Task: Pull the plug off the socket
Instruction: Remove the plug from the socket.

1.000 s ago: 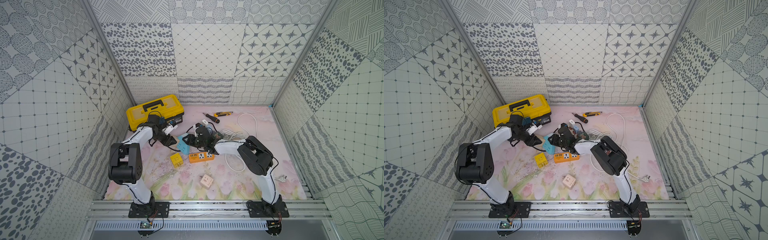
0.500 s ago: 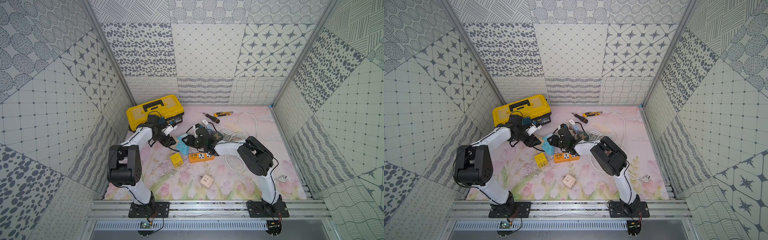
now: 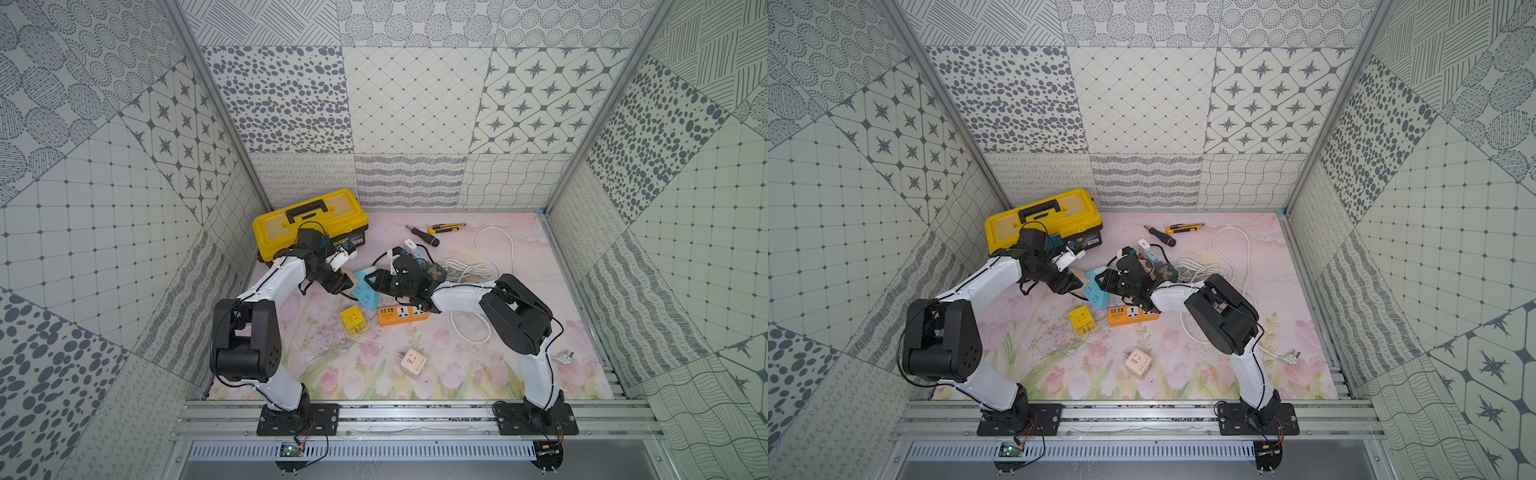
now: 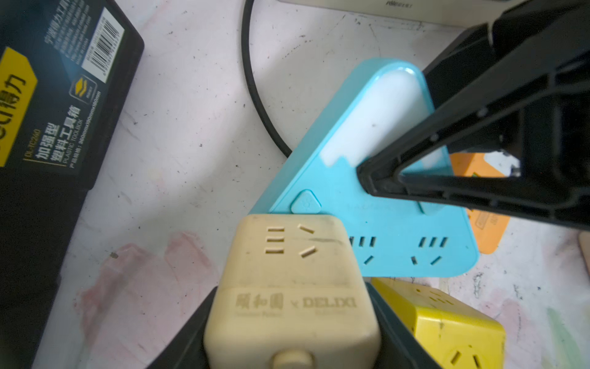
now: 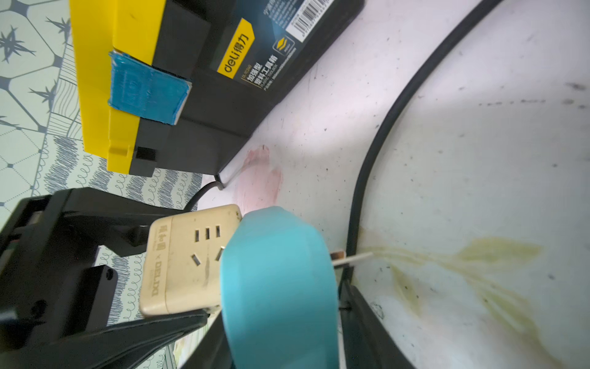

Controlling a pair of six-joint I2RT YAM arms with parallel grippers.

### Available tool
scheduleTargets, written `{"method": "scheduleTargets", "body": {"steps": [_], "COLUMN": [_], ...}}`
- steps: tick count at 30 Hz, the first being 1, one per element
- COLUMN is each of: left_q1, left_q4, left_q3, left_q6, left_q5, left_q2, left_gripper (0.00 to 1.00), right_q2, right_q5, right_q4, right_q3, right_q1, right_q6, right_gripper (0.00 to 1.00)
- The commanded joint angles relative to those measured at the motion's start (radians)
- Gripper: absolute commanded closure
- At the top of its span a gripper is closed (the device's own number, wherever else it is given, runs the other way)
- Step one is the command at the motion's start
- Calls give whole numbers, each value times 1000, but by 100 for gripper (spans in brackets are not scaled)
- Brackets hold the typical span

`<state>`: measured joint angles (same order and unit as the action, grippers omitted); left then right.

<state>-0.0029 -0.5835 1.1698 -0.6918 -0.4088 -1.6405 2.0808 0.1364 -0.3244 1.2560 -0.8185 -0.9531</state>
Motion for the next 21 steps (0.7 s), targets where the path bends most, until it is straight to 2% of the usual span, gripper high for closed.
{"method": "scheduleTargets", "body": {"steps": [1,3,5,7,10,13,15,18,20,21], "left_q1": [25,7,-57,-109,-86,-1,22,18,-27,-66], "left_q4": [27,19,22,58,70,66,64,64,77,98], "left_q3": [13,-3,-51,-92,-72,-25,-16,-38,-91,-123], "left_q6": [35,-33,-168,-197,-86,58,91,52,-69,-125], "left_q5": [-311,-263,-122,-34,-124,-316,-396,-421,-349,-271], "left_q2": [55,74,104,120,112,100,103,128,169,192], "left_gripper": [100,100,100,100,100,100,100,100,100,100], "right_q2": [59,60,63,67,65,58,55,60,65,66], "right_q5": [-144,-151,-149,-145,-153,-176,-180,-181,-181,-182], "right_q4": [243,245,247,247,244,245,243,231,229,234], "right_q3": [-47,-47,-44,-40,-41,-51,-53,-53,-49,-44], "right_q1": [11,12,13,12,9,12,11,11,11,11], "right_q6": [33,28,25,24,23,25,23,15,9,12], "right_gripper": [100,100,100,100,100,100,100,100,100,100]}}
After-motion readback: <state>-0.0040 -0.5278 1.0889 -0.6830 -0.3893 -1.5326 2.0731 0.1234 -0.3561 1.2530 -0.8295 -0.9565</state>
